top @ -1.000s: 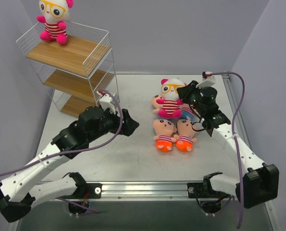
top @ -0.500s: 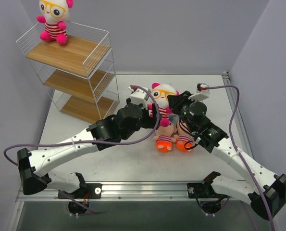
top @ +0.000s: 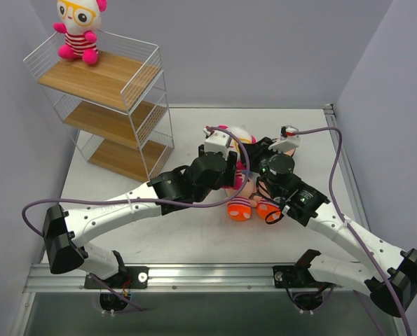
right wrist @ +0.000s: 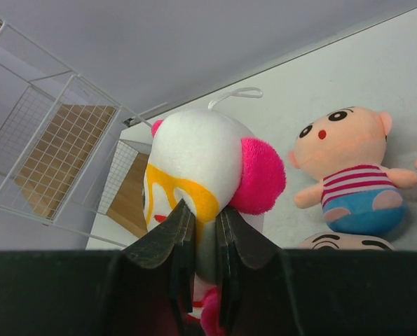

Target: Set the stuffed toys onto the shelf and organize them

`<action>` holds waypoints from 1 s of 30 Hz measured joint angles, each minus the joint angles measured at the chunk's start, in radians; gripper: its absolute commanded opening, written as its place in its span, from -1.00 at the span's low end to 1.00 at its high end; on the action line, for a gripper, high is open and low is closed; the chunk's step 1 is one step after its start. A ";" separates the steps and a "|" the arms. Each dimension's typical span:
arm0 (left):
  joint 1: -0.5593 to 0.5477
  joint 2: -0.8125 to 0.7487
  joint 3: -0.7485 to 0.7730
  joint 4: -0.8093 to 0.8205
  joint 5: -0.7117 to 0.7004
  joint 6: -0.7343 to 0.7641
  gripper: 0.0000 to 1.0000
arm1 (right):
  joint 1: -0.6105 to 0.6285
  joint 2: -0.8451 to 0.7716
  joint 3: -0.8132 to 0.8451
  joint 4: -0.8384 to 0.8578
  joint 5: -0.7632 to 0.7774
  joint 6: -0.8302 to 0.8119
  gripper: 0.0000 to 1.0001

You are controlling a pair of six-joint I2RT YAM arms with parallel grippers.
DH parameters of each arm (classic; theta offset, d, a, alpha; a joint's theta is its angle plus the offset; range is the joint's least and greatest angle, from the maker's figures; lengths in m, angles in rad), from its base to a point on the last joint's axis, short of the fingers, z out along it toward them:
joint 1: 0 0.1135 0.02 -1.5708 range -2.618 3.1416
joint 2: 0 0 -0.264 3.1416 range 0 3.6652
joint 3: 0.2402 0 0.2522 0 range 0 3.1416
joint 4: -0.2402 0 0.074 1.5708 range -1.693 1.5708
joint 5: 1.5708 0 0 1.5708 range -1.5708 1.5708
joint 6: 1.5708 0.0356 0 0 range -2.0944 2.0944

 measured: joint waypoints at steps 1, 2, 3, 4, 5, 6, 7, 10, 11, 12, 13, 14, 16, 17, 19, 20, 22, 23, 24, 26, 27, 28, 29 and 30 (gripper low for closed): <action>0.000 0.003 0.000 -0.002 -0.006 -0.002 0.19 | 0.003 0.000 0.000 0.000 0.001 0.000 -1.00; 0.000 0.006 0.000 -0.004 -0.011 -0.004 0.17 | 0.006 0.000 0.000 0.000 0.003 0.000 -1.00; 0.000 0.009 0.000 -0.006 -0.016 -0.004 0.15 | 0.010 0.000 0.000 0.000 0.004 0.000 -1.00; 0.000 0.012 0.000 -0.006 -0.020 -0.005 0.08 | 0.012 0.000 0.000 0.000 0.005 0.000 -1.00; 0.000 0.014 0.000 -0.007 -0.024 -0.006 0.04 | 0.014 0.000 0.000 0.000 0.005 0.000 -1.00; 0.000 0.016 0.000 -0.008 -0.028 -0.008 -0.03 | 0.018 0.000 0.000 0.001 0.006 0.000 -1.00; 0.000 0.018 0.000 -0.009 -0.031 -0.009 -0.13 | 0.019 0.000 0.000 0.001 0.006 0.000 -1.00; 0.000 0.023 0.000 -0.014 -0.038 -0.021 -0.45 | 0.027 0.000 -0.002 0.004 0.008 0.000 -1.00; 0.000 0.024 0.000 -0.014 -0.039 -0.024 -0.55 | 0.029 0.000 -0.003 0.007 0.008 0.000 -1.00; 0.000 0.025 0.000 -0.014 -0.040 -0.026 -0.64 | 0.031 0.000 -0.005 0.009 0.009 0.000 -1.00; 0.000 0.026 0.000 -0.015 -0.040 -0.026 -0.73 | 0.032 0.000 -0.008 0.010 0.008 0.000 -1.00; 0.000 0.027 0.000 -0.014 -0.040 -0.025 -0.92 | 0.032 0.000 -0.008 0.010 0.008 0.000 -1.00; 0.000 0.027 0.000 -0.014 -0.040 -0.024 -0.95 | 0.033 0.000 -0.010 0.010 0.008 0.000 -1.00; 0.000 0.027 0.000 -0.014 -0.040 -0.021 -0.95 | 0.034 -0.002 -0.011 0.011 0.008 0.000 -0.98; 0.000 0.027 0.000 -0.014 -0.039 -0.017 -0.95 | 0.035 -0.008 -0.015 0.012 0.009 -0.002 -0.65; 0.000 0.026 0.000 -0.013 -0.037 -0.011 -0.95 | 0.036 -0.012 -0.016 0.010 0.011 -0.003 -0.50; -0.001 0.024 -0.003 -0.005 -0.034 0.004 -0.95 | 0.037 -0.025 -0.017 0.003 0.013 -0.007 -0.14; -0.001 0.020 -0.006 -0.003 -0.033 0.011 -0.95 | 0.037 -0.035 -0.017 0.000 0.014 -0.014 -0.04; -0.001 0.016 -0.010 -0.002 -0.033 0.021 -0.95 | 0.038 -0.046 -0.017 -0.003 0.016 -0.024 0.18; 0.000 0.008 -0.014 -0.002 -0.031 0.040 -0.95 | 0.038 -0.075 -0.017 -0.006 0.016 -0.039 0.35; 0.000 0.005 -0.014 -0.002 -0.030 0.050 -0.95 | 0.039 -0.090 -0.017 -0.008 0.016 -0.048 0.42; 0.000 0.002 -0.014 -0.002 -0.030 0.061 -0.95 | 0.039 -0.110 -0.017 -0.009 0.016 -0.056 0.54; 0.000 0.000 -0.014 -0.002 -0.030 0.071 -0.95 | 0.039 -0.127 -0.017 -0.011 0.016 -0.064 0.60; 0.000 -0.001 -0.014 -0.003 -0.030 0.080 -0.95 | 0.039 -0.144 -0.017 -0.016 0.019 -0.077 0.70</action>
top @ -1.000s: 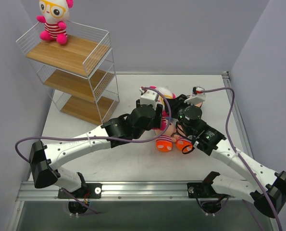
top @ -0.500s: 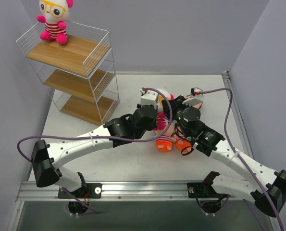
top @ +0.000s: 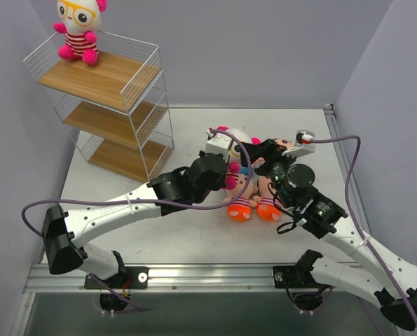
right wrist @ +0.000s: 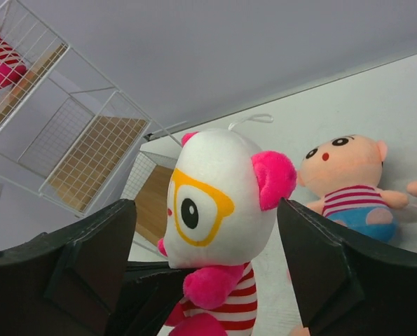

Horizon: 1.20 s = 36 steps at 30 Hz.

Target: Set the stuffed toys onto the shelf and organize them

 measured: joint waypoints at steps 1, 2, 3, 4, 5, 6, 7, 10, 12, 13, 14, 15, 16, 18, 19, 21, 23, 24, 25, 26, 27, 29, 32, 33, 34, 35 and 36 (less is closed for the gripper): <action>0.000 -0.001 0.000 -0.001 0.000 0.010 -0.95 | 0.000 -0.016 0.000 -0.006 0.005 -0.008 0.74; 0.000 -0.001 0.000 -0.002 0.000 0.026 -0.95 | 0.000 -0.034 0.000 -0.015 0.012 -0.019 0.78; 0.000 -0.001 0.000 -0.003 0.000 0.036 -0.95 | 0.001 -0.051 0.000 -0.029 0.020 -0.029 0.82; 0.000 -0.001 0.001 -0.005 0.000 0.050 -0.95 | 0.001 -0.069 0.000 -0.042 0.031 -0.040 0.84; 0.000 -0.001 0.003 -0.006 0.000 0.064 -0.95 | 0.003 -0.089 0.000 -0.055 0.041 -0.055 0.85; 0.000 -0.002 0.008 -0.008 0.001 0.080 -0.95 | 0.004 -0.110 0.000 -0.072 0.054 -0.066 0.90; 0.000 -0.002 0.016 -0.013 0.002 0.095 -0.95 | 0.004 -0.132 0.000 -0.087 0.070 -0.080 0.92; 0.000 -0.007 0.060 -0.021 0.017 0.152 -0.95 | 0.004 -0.208 0.000 -0.137 0.124 -0.126 0.95; 0.000 -0.012 0.107 -0.025 0.032 0.192 -0.95 | 0.004 -0.260 0.000 -0.168 0.159 -0.152 0.96; 0.000 -0.016 0.135 -0.027 0.043 0.214 -0.95 | 0.004 -0.285 0.000 -0.180 0.173 -0.163 0.96; 0.000 -0.019 0.164 -0.026 0.053 0.233 -0.95 | 0.004 -0.311 0.000 -0.189 0.187 -0.173 0.96; 0.000 -0.023 0.195 -0.027 0.062 0.251 -0.95 | 0.004 -0.334 0.000 -0.198 0.199 -0.183 0.96; 0.000 -0.027 0.227 -0.028 0.072 0.270 -0.95 | 0.004 -0.350 0.000 -0.206 0.207 -0.190 0.96; 0.000 -0.030 0.305 -0.033 0.094 0.312 -0.95 | 0.004 -0.371 0.000 -0.222 0.222 -0.201 0.97; 0.002 -0.031 0.342 -0.037 0.100 0.327 -0.95 | 0.004 -0.374 0.000 -0.230 0.225 -0.207 0.97; 0.008 -0.031 0.417 -0.045 0.114 0.369 -0.95 | 0.004 -0.373 -0.001 -0.253 0.224 -0.214 0.98; 0.019 -0.031 0.492 -0.068 0.127 0.406 -0.95 | 0.004 -0.373 -0.009 -0.270 0.222 -0.221 0.98; 0.028 -0.029 0.531 -0.087 0.132 0.424 -0.95 | 0.004 -0.373 -0.013 -0.277 0.220 -0.225 0.99; 0.039 -0.029 0.566 -0.100 0.138 0.441 -0.95 | 0.004 -0.373 -0.018 -0.285 0.216 -0.232 0.99; 0.053 -0.029 0.600 -0.108 0.143 0.455 -0.95 | 0.004 -0.372 -0.019 -0.287 0.214 -0.235 0.99; 0.076 -0.028 0.637 -0.123 0.155 0.468 -0.95 | 0.004 -0.372 -0.021 -0.288 0.211 -0.240 0.99; 0.125 -0.028 0.696 -0.138 0.185 0.485 -0.95 | 0.004 -0.371 -0.027 -0.290 0.202 -0.246 0.99; 0.223 -0.029 0.760 -0.150 0.235 0.506 -0.95 | 0.004 -0.369 -0.034 -0.290 0.184 -0.261 0.99; 0.256 -0.029 0.777 -0.155 0.254 0.513 -0.95 | 0.004 -0.367 -0.036 -0.290 0.178 -0.266 0.99; 0.291 -0.029 0.792 -0.157 0.273 0.520 -0.95 | 0.004 -0.363 -0.038 -0.290 0.171 -0.270 0.99; 0.331 -0.030 0.801 -0.158 0.290 0.527 -0.95 | 0.004 -0.357 -0.039 -0.290 0.165 -0.274 0.99; 0.365 -0.032 0.807 -0.156 0.305 0.533 -0.95 | 0.004 -0.349 -0.040 -0.290 0.156 -0.281 0.99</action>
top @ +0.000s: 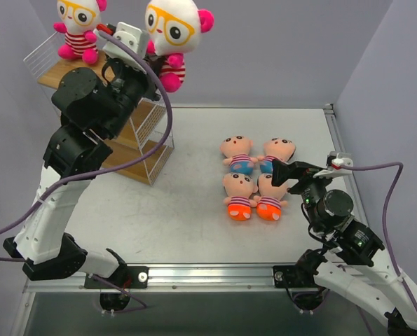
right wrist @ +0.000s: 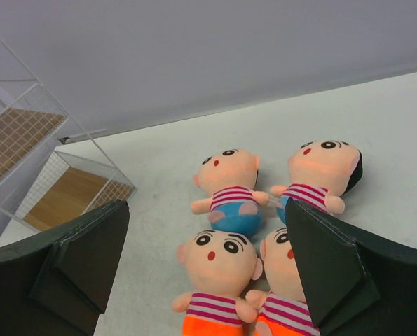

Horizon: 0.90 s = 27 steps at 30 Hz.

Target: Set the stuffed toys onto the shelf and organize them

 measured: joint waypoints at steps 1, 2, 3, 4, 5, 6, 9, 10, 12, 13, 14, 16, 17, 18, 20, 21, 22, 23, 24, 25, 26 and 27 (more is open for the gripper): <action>0.032 -0.002 0.004 0.000 0.012 0.006 -0.95 | 0.000 0.006 0.000 0.000 -0.006 -0.004 0.99; 0.077 -0.004 0.005 0.001 0.030 0.014 -0.95 | 0.000 0.014 0.000 0.000 -0.014 -0.010 0.99; 0.122 -0.006 0.006 0.002 0.049 0.019 -0.95 | 0.000 0.021 0.000 0.000 -0.023 -0.013 0.99; 0.160 -0.006 0.006 0.004 0.065 0.020 -0.95 | 0.000 0.027 0.000 0.000 -0.031 -0.017 0.99; 0.192 -0.006 0.006 0.006 0.076 0.020 -0.95 | 0.000 0.031 0.000 0.000 -0.040 -0.021 0.99; 0.246 -0.005 0.006 0.009 0.106 0.019 -0.95 | 0.000 0.035 0.000 0.001 -0.047 -0.026 0.99; 0.398 0.003 0.006 0.031 0.191 -0.010 -0.95 | 0.000 0.041 0.000 0.003 -0.066 -0.039 0.99; 0.445 0.007 0.006 0.042 0.225 -0.025 -0.95 | 0.000 0.043 0.000 0.005 -0.070 -0.043 0.99; 0.534 0.019 0.001 0.079 0.284 -0.065 -0.95 | 0.000 0.047 0.000 0.008 -0.078 -0.050 0.99; 0.569 0.026 -0.003 0.101 0.311 -0.082 -0.95 | 0.000 0.048 0.000 0.008 -0.083 -0.054 0.99; 0.594 0.033 -0.009 0.122 0.335 -0.097 -0.95 | 0.000 0.049 0.000 0.008 -0.090 -0.060 0.99; 0.631 0.050 -0.024 0.166 0.387 -0.124 -0.95 | 0.000 0.050 0.000 0.008 -0.103 -0.066 0.99; 0.641 0.057 -0.032 0.185 0.410 -0.136 -0.95 | 0.000 0.051 0.000 0.010 -0.109 -0.068 0.99; 0.652 0.064 -0.044 0.207 0.433 -0.146 -0.95 | 0.000 0.052 0.000 0.014 -0.116 -0.071 0.99; 0.674 0.073 -0.079 0.253 0.480 -0.167 -0.95 | 0.000 0.055 -0.001 0.024 -0.130 -0.075 0.99; 0.685 0.078 -0.099 0.278 0.496 -0.175 -0.95 | 0.000 0.058 -0.002 0.030 -0.138 -0.077 0.99; 0.697 0.082 -0.122 0.306 0.512 -0.184 -0.95 | 0.000 0.062 -0.002 0.035 -0.145 -0.080 0.99; 0.710 0.086 -0.143 0.328 0.529 -0.193 -0.95 | 0.000 0.067 -0.002 0.039 -0.153 -0.082 0.99; 0.721 0.093 -0.160 0.349 0.543 -0.201 -0.95 | 0.000 0.072 -0.002 0.042 -0.159 -0.084 0.99; 0.732 0.101 -0.174 0.370 0.555 -0.209 -0.95 | 0.000 0.078 -0.002 0.044 -0.166 -0.087 0.99; 0.739 0.109 -0.187 0.391 0.565 -0.217 -0.95 | 0.000 0.084 -0.002 0.046 -0.173 -0.089 0.99; 0.746 0.117 -0.200 0.408 0.576 -0.224 -0.95 | 0.000 0.090 -0.002 0.047 -0.179 -0.090 0.99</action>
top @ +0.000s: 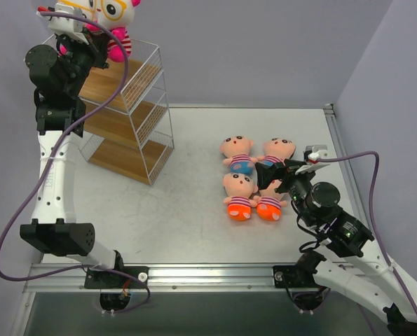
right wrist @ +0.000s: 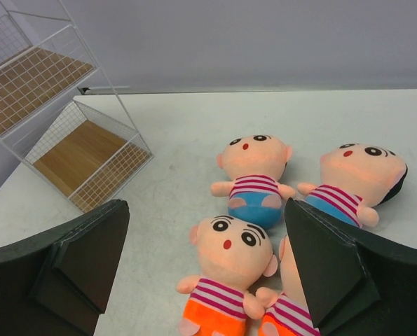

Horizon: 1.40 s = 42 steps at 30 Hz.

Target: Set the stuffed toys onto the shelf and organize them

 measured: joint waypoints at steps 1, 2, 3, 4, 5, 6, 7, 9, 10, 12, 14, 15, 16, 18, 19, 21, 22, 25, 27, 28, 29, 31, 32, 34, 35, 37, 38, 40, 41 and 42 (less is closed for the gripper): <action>0.003 0.009 -0.011 0.017 0.010 -0.008 -0.95 | 0.000 0.006 0.000 0.002 -0.003 0.000 0.99; 0.006 0.016 -0.020 0.030 0.021 -0.014 -0.95 | 0.000 0.012 -0.001 0.005 -0.008 -0.001 0.99; 0.006 0.024 -0.027 0.040 0.032 -0.021 -0.95 | 0.000 0.017 -0.002 0.007 -0.011 -0.002 0.99; 0.006 0.031 -0.030 0.048 0.042 -0.027 -0.95 | 0.000 0.021 -0.003 0.009 -0.014 -0.003 0.99; 0.006 0.038 -0.033 0.058 0.055 -0.031 -0.95 | 0.000 0.023 -0.004 0.012 -0.018 -0.003 0.99; 0.006 0.045 -0.034 0.068 0.064 -0.037 -0.95 | 0.000 0.026 -0.005 0.013 -0.019 -0.004 0.99; 0.006 0.050 -0.035 0.080 0.073 -0.040 -0.95 | 0.000 0.027 -0.005 0.014 -0.020 -0.006 0.99; 0.006 0.056 -0.049 0.108 0.084 -0.045 -0.95 | 0.000 0.029 -0.005 0.014 -0.024 -0.008 0.99; 0.006 0.056 -0.060 0.120 0.086 -0.046 -0.95 | 0.000 0.029 -0.005 0.016 -0.026 -0.011 0.99; 0.006 0.056 -0.084 0.148 0.090 -0.048 -0.95 | 0.000 0.029 -0.005 0.021 -0.027 -0.013 0.99; 0.006 0.057 -0.107 0.166 0.093 -0.050 -0.95 | 0.000 0.030 -0.005 0.022 -0.027 -0.016 0.99; 0.006 0.060 -0.115 0.175 0.096 -0.050 -0.95 | 0.000 0.031 -0.005 0.023 -0.027 -0.018 0.99; 0.006 0.063 -0.123 0.187 0.100 -0.052 -0.95 | 0.000 0.032 -0.005 0.024 -0.027 -0.018 0.99; 0.006 0.071 -0.135 0.204 0.110 -0.054 -0.95 | 0.000 0.034 -0.005 0.028 -0.027 -0.018 0.99; 0.006 0.076 -0.139 0.211 0.114 -0.055 -0.95 | 0.000 0.034 -0.005 0.029 -0.027 -0.018 0.99; 0.006 0.083 -0.146 0.222 0.120 -0.058 -0.95 | 0.000 0.034 -0.007 0.031 -0.027 -0.018 0.99; 0.006 0.085 -0.147 0.227 0.124 -0.061 -0.95 | 0.000 0.034 -0.007 0.031 -0.027 -0.018 0.99; 0.007 0.086 -0.161 0.256 0.131 -0.068 -0.95 | 0.000 0.034 -0.008 0.035 -0.027 -0.018 0.99; 0.007 0.084 -0.175 0.273 0.133 -0.071 -0.95 | 0.000 0.034 -0.010 0.036 -0.028 -0.018 0.99; 0.007 0.082 -0.182 0.277 0.134 -0.071 -0.94 | 0.000 0.034 -0.011 0.036 -0.027 -0.018 0.99; 0.007 0.080 -0.190 0.283 0.134 -0.072 -0.95 | 0.000 0.034 -0.013 0.037 -0.028 -0.018 0.99; 0.007 0.070 -0.208 0.293 0.134 -0.073 -0.95 | 0.000 0.034 -0.016 0.036 -0.028 -0.018 0.99; 0.007 0.065 -0.217 0.296 0.135 -0.075 -0.94 | 0.000 0.034 -0.016 0.036 -0.028 -0.018 0.99; 0.007 0.055 -0.237 0.304 0.139 -0.076 -0.95 | 0.000 0.034 -0.017 0.036 -0.028 -0.018 0.99; 0.007 0.051 -0.245 0.306 0.142 -0.078 -0.95 | 0.000 0.034 -0.017 0.037 -0.028 -0.018 0.99; 0.007 0.050 -0.250 0.307 0.145 -0.079 -0.95 | 0.000 0.034 -0.018 0.037 -0.029 -0.018 0.99; 0.007 0.048 -0.252 0.307 0.148 -0.080 -0.95 | 0.000 0.034 -0.018 0.037 -0.029 -0.018 0.99; 0.007 0.044 -0.253 0.306 0.156 -0.080 -0.94 | 0.000 0.033 -0.021 0.037 -0.030 -0.018 0.99; 0.007 0.042 -0.253 0.306 0.161 -0.081 -0.94 | 0.000 0.033 -0.021 0.036 -0.031 -0.018 0.99; 0.007 0.040 -0.253 0.306 0.167 -0.082 -0.93 | 0.000 0.032 -0.021 0.037 -0.032 -0.018 0.99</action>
